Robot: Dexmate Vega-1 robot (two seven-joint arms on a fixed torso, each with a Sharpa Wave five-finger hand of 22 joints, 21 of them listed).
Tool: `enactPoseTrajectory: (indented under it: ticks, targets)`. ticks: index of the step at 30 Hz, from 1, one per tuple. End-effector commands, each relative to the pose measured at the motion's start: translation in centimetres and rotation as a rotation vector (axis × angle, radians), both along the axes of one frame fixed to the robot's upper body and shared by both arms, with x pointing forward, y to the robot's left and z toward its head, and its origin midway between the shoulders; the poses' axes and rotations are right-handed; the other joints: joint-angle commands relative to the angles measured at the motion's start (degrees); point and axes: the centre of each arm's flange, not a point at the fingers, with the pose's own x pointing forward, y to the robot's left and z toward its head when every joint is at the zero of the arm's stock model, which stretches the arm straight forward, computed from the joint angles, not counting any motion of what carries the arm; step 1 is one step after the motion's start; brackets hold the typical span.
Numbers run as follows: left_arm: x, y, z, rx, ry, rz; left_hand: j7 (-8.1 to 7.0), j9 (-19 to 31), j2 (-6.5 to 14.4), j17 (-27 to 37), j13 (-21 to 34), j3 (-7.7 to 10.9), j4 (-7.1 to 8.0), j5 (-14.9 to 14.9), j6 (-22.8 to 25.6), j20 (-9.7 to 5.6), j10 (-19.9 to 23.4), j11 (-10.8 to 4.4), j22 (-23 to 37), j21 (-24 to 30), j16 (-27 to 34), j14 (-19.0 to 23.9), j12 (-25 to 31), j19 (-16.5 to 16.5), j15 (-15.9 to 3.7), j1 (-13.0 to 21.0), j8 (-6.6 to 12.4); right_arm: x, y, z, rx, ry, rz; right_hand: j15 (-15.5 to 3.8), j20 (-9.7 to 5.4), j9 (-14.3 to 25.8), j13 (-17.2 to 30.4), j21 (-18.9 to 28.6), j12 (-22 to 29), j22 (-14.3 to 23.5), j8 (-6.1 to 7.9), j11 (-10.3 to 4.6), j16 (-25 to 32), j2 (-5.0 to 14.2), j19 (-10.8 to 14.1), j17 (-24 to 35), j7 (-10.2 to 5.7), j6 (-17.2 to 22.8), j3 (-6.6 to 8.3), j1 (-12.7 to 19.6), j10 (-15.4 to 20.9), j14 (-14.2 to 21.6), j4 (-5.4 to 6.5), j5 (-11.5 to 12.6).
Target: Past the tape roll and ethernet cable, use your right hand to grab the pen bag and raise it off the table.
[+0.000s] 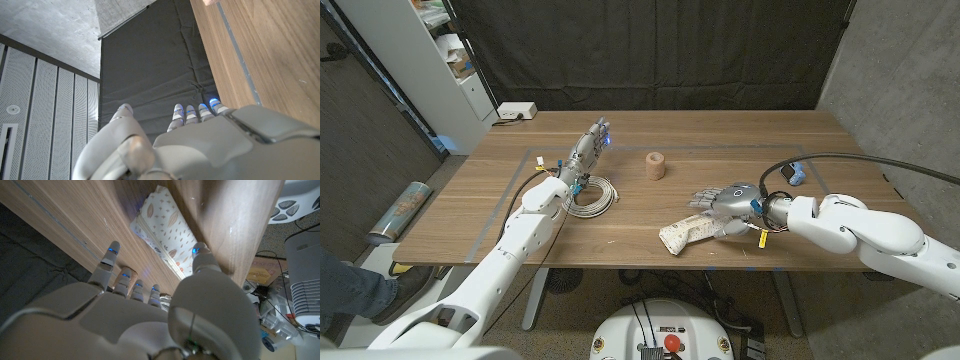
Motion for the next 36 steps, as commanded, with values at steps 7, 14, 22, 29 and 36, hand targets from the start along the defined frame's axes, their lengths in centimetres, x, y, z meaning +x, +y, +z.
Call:
enactPoseTrajectory:
  ticks: [7,14,22,29,36]
  targets:
    - [0.0,-0.1,0.0,0.001,0.004,-0.003,-0.12,0.3,0.5,0.3,0.0,0.05,-0.42,0.1,0.0,0.62,0.0,0.29,0.2,-0.2,-0.1,-0.3,-0.1,-4.4,0.28,0.3,0.22,0.7,0.3,-0.5,-0.022,0.030,-0.022,-0.21,-0.11,0.1,0.1,0.8,0.8,0.3,0.77,0.17,0.6,-0.62,1.3,0.2,-0.21,0.7,-0.09,0.1,0.9,1.2,0.32,0.4]
    - [0.2,-0.1,-0.1,0.001,0.012,-0.004,-0.17,0.3,0.5,0.3,0.0,0.02,-0.46,0.1,0.0,0.69,0.0,0.24,0.2,-0.3,-0.1,-0.3,-0.1,-4.4,0.31,0.3,0.21,1.1,0.4,-0.8,-0.018,0.042,-0.023,-0.23,-0.09,0.1,0.1,0.9,0.9,0.3,0.93,0.21,0.7,-0.57,1.7,0.2,-0.18,1.1,-0.07,0.0,1.1,1.3,0.39,0.5]
    - [0.2,-0.1,-0.2,0.005,0.014,-0.002,-0.22,0.3,0.6,0.3,0.0,-0.02,-0.50,0.1,0.1,0.79,0.0,0.12,0.2,-0.5,-0.1,-0.3,-0.1,-4.4,0.26,0.3,0.21,1.5,0.4,-1.0,0.000,0.066,-0.037,-0.88,-0.10,0.1,0.2,1.1,1.3,0.3,1.68,0.34,1.0,-0.47,2.7,0.2,-0.14,3.3,0.04,0.1,2.1,2.0,0.44,0.6]
    - [0.5,-0.2,-0.5,0.005,0.027,-0.005,-0.21,0.3,0.6,0.3,0.0,-0.05,-0.53,0.1,0.0,0.81,0.0,0.14,0.2,-0.6,-0.1,-0.3,-0.1,-4.4,0.22,0.2,0.19,1.8,0.4,-1.3,0.004,0.077,-0.046,-1.16,-0.05,0.1,0.2,1.2,1.5,0.3,2.27,0.30,1.2,-0.47,3.4,0.2,0.19,5.3,0.16,0.3,2.9,2.8,0.39,0.8]
    - [0.5,-0.1,-0.6,0.002,0.029,-0.004,-0.24,0.3,0.6,0.3,0.0,-0.08,-0.55,0.1,0.0,1.07,-0.1,0.12,0.2,-0.7,-0.1,-0.4,-0.1,-4.4,0.19,0.2,0.18,2.1,0.4,-1.7,0.014,0.077,-0.037,-1.76,-0.12,0.1,0.2,1.3,1.8,0.3,2.23,0.11,1.4,-0.47,4.0,0.2,0.13,5.6,0.21,0.4,3.7,3.3,0.39,0.9]
